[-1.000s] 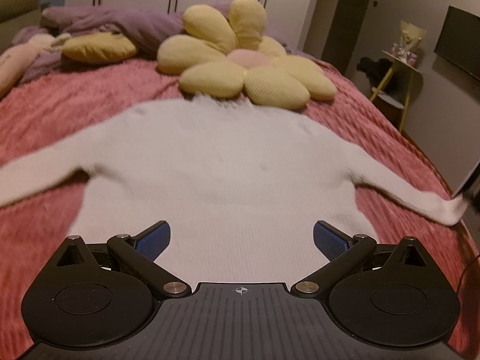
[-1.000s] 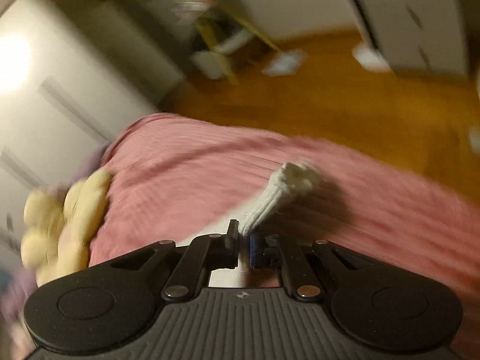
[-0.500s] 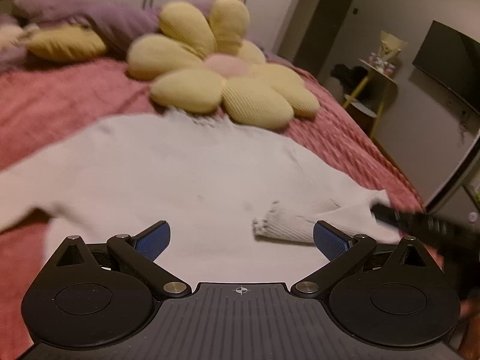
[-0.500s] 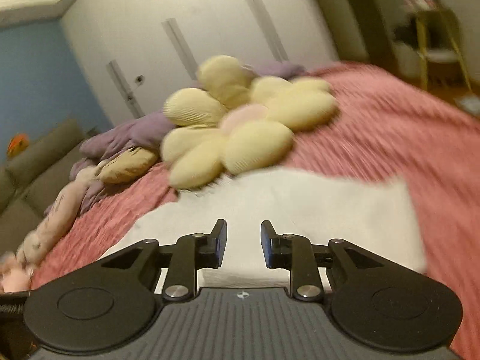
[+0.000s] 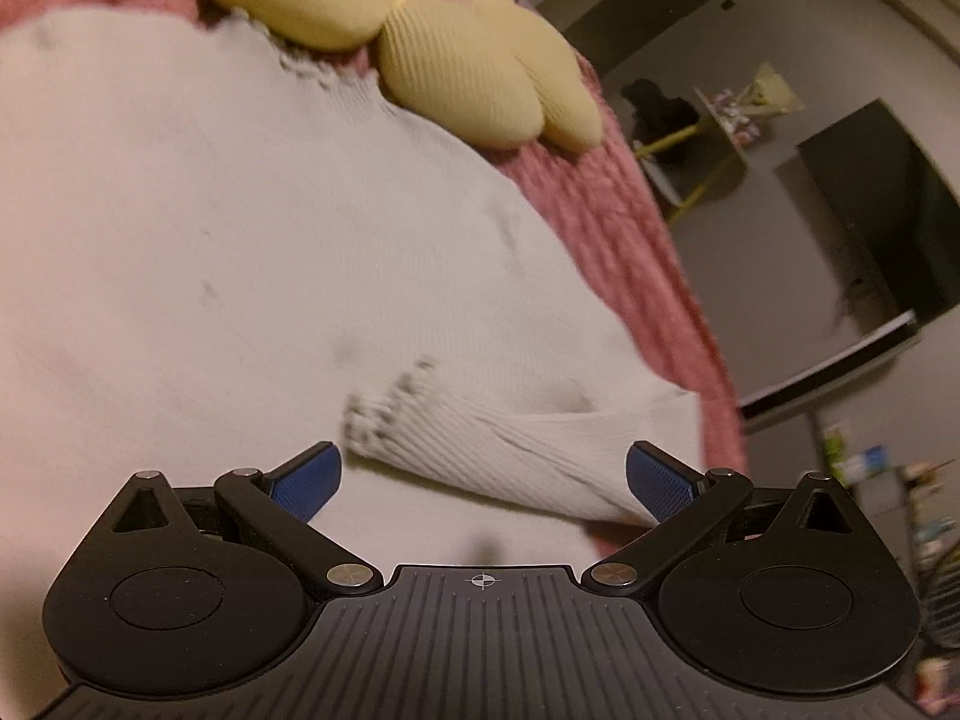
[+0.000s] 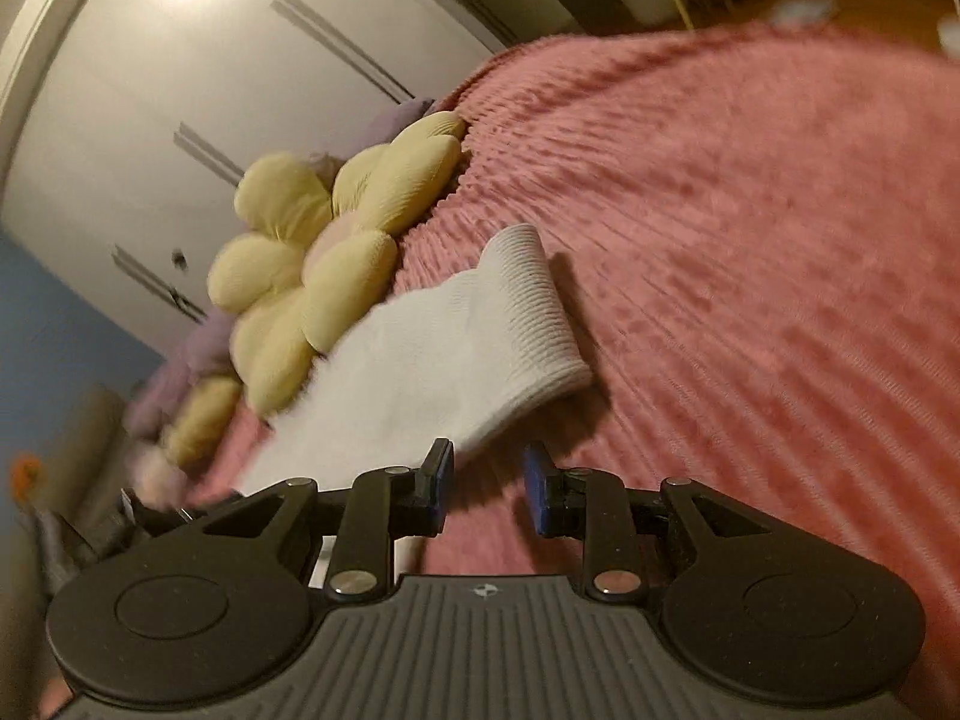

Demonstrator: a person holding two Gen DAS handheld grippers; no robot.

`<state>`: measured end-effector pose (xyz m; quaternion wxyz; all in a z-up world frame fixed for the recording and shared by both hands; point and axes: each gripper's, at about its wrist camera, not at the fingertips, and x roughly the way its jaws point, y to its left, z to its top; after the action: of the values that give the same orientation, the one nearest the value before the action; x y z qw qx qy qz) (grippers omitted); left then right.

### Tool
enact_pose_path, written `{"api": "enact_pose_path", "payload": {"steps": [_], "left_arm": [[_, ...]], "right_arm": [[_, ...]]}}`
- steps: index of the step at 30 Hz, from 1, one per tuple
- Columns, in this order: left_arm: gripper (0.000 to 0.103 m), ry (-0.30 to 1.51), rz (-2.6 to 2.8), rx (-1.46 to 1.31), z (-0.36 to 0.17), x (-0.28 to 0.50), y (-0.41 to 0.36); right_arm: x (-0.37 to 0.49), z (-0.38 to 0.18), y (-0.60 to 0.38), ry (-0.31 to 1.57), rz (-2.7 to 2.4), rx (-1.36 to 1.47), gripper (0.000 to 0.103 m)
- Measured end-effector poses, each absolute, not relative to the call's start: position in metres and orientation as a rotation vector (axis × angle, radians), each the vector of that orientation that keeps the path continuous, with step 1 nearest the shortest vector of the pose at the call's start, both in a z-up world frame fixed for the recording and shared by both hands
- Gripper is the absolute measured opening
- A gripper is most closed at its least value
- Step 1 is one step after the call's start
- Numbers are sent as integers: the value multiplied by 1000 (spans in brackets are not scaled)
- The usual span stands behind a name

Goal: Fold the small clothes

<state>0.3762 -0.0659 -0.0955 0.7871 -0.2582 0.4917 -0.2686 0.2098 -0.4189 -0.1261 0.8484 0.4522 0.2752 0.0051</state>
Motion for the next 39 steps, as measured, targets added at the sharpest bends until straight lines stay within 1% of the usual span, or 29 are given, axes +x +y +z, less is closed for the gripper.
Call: {"api": "enact_pose_path", "payload": {"steps": [3, 8, 9, 10, 12, 17, 21, 26, 27, 28, 29, 30, 31, 32, 33, 34, 35, 36, 39], "left_arm": [[103, 1056, -573, -527, -96, 372, -66], [103, 1072, -601, -520, -99, 368, -65], [103, 1072, -603, -520, -99, 368, -65], [103, 1074, -601, -520, -100, 368, -66], [103, 1081, -603, -529, -102, 368, -67], [103, 1097, -644, -504, -104, 368, -69], [103, 1099, -647, -517, -110, 373, -64], [103, 1100, -652, -541, -115, 371, -74], [103, 1102, -655, -530, -114, 370, -78], [103, 1103, -651, -517, -115, 370, -81], [98, 1101, -646, -505, -114, 369, -83], [80, 1099, -645, -495, -112, 369, -85], [68, 1105, -639, -488, -113, 370, -85], [51, 1123, -616, -473, -113, 372, -87], [37, 1130, -598, -453, -113, 373, -90], [31, 1130, -581, -428, -111, 373, -93], [19, 1127, -564, -408, -109, 373, -95], [11, 1123, -555, -403, -106, 373, -95], [11, 1052, -549, -413, -84, 373, -86]], "right_arm": [[217, -123, -417, 559, 51, 1027, 29], [230, -102, -396, 515, 158, 1007, 31], [234, -98, -391, 506, 157, 986, 35], [240, -95, -386, 517, 145, 956, 37], [260, -95, -374, 549, 147, 901, 38], [299, -131, -357, 740, 186, 914, 38], [275, -139, -357, 766, 298, 959, 38], [247, -138, -364, 763, 302, 958, 37], [243, -136, -365, 749, 299, 961, 38], [240, -136, -367, 736, 292, 962, 43], [236, -135, -371, 719, 276, 964, 46], [231, -134, -376, 703, 258, 964, 52], [225, -133, -381, 686, 239, 964, 54], [220, -134, -387, 670, 224, 971, 54], [215, -135, -392, 658, 210, 982, 54], [212, -135, -397, 647, 195, 992, 54], [207, -135, -401, 636, 177, 997, 54], [205, -135, -404, 628, 160, 996, 54], [207, -132, -407, 618, 143, 984, 54]]}}
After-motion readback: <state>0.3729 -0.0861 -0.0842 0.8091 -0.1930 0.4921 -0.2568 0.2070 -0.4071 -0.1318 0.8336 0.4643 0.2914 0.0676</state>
